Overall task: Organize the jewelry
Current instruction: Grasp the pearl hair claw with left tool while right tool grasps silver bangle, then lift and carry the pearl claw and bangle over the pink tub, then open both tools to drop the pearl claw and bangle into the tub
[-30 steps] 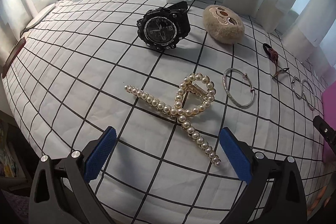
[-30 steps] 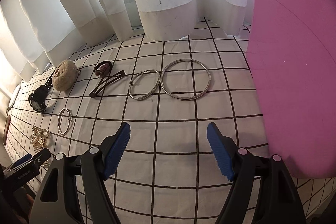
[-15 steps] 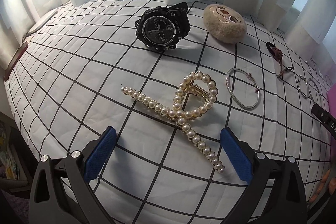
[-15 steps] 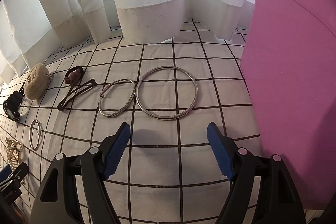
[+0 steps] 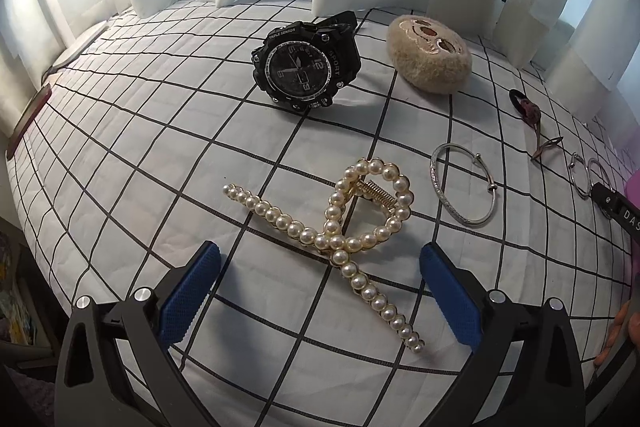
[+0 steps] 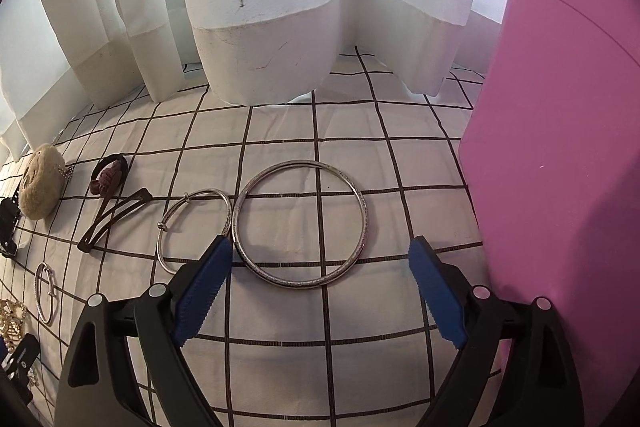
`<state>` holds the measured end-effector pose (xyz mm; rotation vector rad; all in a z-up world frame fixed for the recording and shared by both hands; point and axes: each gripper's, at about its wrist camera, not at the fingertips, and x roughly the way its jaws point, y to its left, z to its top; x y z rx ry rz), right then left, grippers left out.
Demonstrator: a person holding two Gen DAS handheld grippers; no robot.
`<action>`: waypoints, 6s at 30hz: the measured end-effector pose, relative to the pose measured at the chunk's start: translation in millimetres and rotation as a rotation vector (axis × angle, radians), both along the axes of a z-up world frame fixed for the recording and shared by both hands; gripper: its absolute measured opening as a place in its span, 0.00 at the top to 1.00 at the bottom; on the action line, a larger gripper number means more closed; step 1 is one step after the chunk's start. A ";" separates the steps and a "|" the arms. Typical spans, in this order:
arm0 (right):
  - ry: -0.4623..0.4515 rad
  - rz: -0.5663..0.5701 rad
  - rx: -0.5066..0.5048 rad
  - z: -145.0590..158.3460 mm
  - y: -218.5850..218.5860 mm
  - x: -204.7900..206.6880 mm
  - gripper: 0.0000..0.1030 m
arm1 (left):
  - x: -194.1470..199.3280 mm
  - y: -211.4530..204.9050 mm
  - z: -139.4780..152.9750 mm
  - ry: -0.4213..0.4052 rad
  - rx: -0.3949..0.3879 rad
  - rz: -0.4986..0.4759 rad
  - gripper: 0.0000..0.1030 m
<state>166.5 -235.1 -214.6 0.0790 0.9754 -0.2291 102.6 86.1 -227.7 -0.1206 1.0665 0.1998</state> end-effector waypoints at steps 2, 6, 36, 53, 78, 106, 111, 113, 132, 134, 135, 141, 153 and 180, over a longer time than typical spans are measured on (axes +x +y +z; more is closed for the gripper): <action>-0.006 0.000 -0.004 -0.7 0.2 2.0 0.15 | 4.7 0.3 -0.1 0.001 0.000 0.002 0.05; -0.021 -0.001 -0.009 -2.1 1.8 9.7 0.12 | 5.0 0.5 -0.3 0.001 0.001 0.003 0.05; -0.071 0.060 0.015 1.6 19.7 -8.4 0.33 | 3.1 -8.7 7.7 -0.064 0.006 -0.074 0.37; -0.108 0.134 0.041 29.0 71.4 -43.8 0.33 | 1.6 14.3 21.4 -0.063 -0.028 -0.094 0.42; -0.112 0.135 0.052 69.0 118.9 -54.3 0.33 | 7.0 58.7 78.0 -0.161 -0.032 -0.183 0.50; -0.306 0.068 0.019 196.0 107.9 -92.0 0.33 | -0.4 13.7 190.1 -0.346 -0.040 -0.409 0.53; -0.356 0.027 0.006 224.1 77.5 -110.6 0.33 | -5.6 -28.9 209.7 -0.375 -0.061 -0.486 0.53; -0.372 0.008 0.001 233.3 58.8 -117.7 0.33 | -7.0 -51.3 218.2 -0.387 -0.071 -0.514 0.53; -0.338 -0.105 -0.029 258.5 -210.7 -155.9 0.33 | -4.1 -332.4 251.6 -0.378 -0.195 -0.671 0.53; -0.311 -0.106 -0.017 253.1 -230.6 -154.0 0.33 | 0.4 -357.1 244.7 -0.349 -0.193 -0.682 0.53; -0.300 -0.105 -0.010 250.2 -237.7 -152.1 0.33 | 2.5 -368.3 240.7 -0.331 -0.191 -0.685 0.53; -0.222 -0.093 0.030 231.8 -272.1 -141.0 0.33 | 20.7 -415.5 209.7 -0.203 -0.166 -0.676 0.53; -0.039 -0.067 0.084 186.6 -298.4 -112.9 0.33 | 38.6 -427.6 150.7 0.015 -0.092 -0.588 0.52; -0.001 -0.100 0.147 178.4 -317.7 -107.3 0.32 | 32.2 -431.4 167.6 -0.030 -0.042 -0.527 0.09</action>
